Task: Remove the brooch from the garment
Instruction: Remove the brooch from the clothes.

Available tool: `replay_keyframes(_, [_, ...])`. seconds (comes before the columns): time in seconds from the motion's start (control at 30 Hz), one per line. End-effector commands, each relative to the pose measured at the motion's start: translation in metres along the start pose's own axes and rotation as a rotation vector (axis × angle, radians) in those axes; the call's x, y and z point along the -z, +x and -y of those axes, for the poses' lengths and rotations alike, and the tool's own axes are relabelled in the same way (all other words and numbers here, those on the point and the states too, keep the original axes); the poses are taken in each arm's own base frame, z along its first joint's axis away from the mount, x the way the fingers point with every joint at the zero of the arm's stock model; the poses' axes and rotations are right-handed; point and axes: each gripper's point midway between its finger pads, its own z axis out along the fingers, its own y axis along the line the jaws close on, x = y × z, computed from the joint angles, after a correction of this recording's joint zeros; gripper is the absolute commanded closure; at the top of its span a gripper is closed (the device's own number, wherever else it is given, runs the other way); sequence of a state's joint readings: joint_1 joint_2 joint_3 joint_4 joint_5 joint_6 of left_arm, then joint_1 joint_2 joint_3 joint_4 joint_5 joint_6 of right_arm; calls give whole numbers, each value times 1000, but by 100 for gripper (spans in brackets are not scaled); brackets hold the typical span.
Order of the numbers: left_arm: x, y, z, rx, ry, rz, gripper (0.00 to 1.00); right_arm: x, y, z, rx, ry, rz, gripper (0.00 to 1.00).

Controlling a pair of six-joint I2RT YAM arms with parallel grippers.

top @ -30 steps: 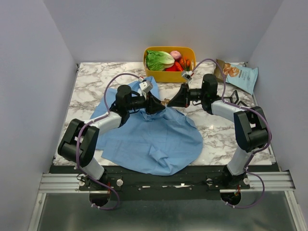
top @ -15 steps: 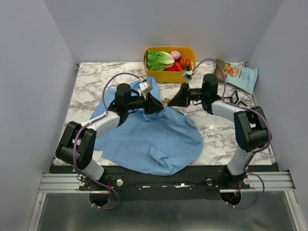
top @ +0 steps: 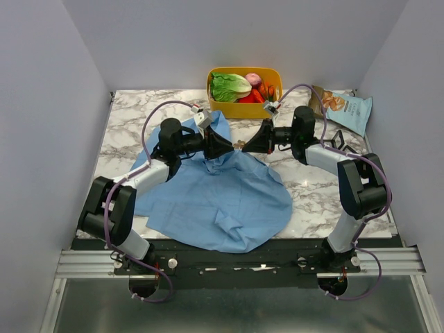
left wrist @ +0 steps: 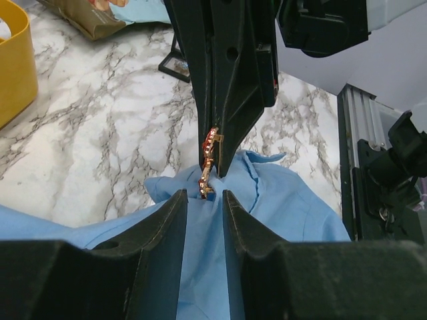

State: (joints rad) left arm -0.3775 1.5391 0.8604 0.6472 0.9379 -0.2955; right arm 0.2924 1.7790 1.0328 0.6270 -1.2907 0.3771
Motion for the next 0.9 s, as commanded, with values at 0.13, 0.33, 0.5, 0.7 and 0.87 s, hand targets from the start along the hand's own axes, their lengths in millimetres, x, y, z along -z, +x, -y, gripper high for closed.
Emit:
replay_keyframes(0.13, [-9,-6,12,-16,58,22,65,1,-4,5,24,18,14,99])
replay_keyframes(0.33, [-11,-1,4,-11,31,22,67,1,-3,4,21,12,11,99])
replay_keyframes(0.5, [-12,0,-4,-30,-16,25,66,2,-3,3,23,8,10,99])
replay_keyframes(0.7, [-13,-2,-3,-30,-5,37,66,2,-2,2,22,-2,5,99])
replay_keyframes(0.87, [-16,-2,-2,-23,2,38,66,2,-1,1,19,-7,2,99])
